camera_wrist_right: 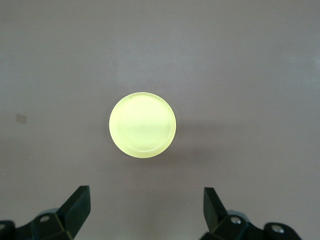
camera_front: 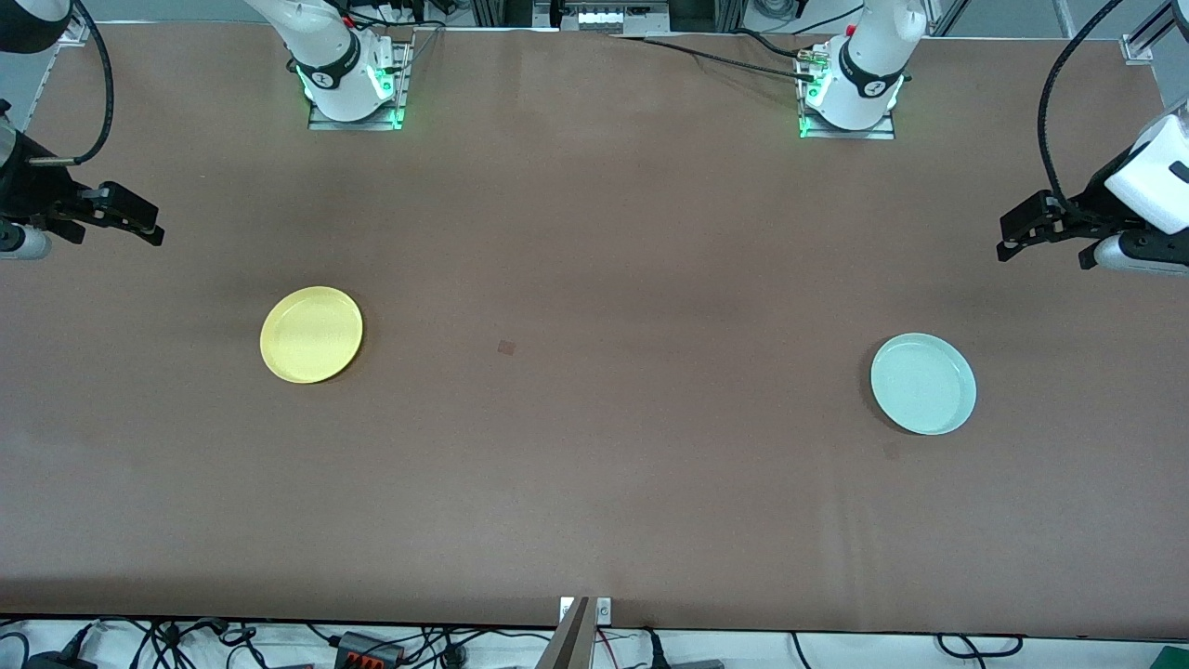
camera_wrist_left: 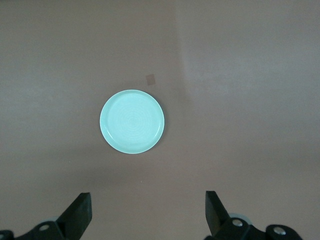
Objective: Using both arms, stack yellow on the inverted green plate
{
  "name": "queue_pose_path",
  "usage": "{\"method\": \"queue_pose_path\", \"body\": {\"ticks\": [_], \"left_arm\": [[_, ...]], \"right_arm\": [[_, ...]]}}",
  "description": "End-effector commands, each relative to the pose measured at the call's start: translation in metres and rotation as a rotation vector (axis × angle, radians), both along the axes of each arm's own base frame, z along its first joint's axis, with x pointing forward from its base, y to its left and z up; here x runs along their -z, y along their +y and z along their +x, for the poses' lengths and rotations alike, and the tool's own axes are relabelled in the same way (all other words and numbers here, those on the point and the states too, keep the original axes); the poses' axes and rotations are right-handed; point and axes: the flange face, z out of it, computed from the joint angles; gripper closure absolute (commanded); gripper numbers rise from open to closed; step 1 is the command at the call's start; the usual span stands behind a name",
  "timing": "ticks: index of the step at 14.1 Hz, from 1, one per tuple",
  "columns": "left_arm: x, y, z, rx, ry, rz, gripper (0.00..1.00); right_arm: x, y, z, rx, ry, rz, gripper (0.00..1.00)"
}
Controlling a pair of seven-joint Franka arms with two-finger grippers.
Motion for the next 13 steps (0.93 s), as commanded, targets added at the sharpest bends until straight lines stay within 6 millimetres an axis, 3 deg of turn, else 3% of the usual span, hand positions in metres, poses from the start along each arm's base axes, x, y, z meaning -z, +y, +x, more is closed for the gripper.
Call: {"method": "queue_pose_path", "body": {"ticks": [1, 13], "left_arm": [[-0.0068, -0.0018, 0.0007, -0.004, 0.006, -0.012, 0.00], [-0.0068, -0.0027, 0.0007, -0.002, 0.006, -0.012, 0.00]], "right_arm": [[-0.0015, -0.0103, -0.0024, 0.007, 0.001, -0.004, 0.00], [-0.0035, -0.0127, -0.0099, -0.001, 0.041, -0.001, 0.00]]}}
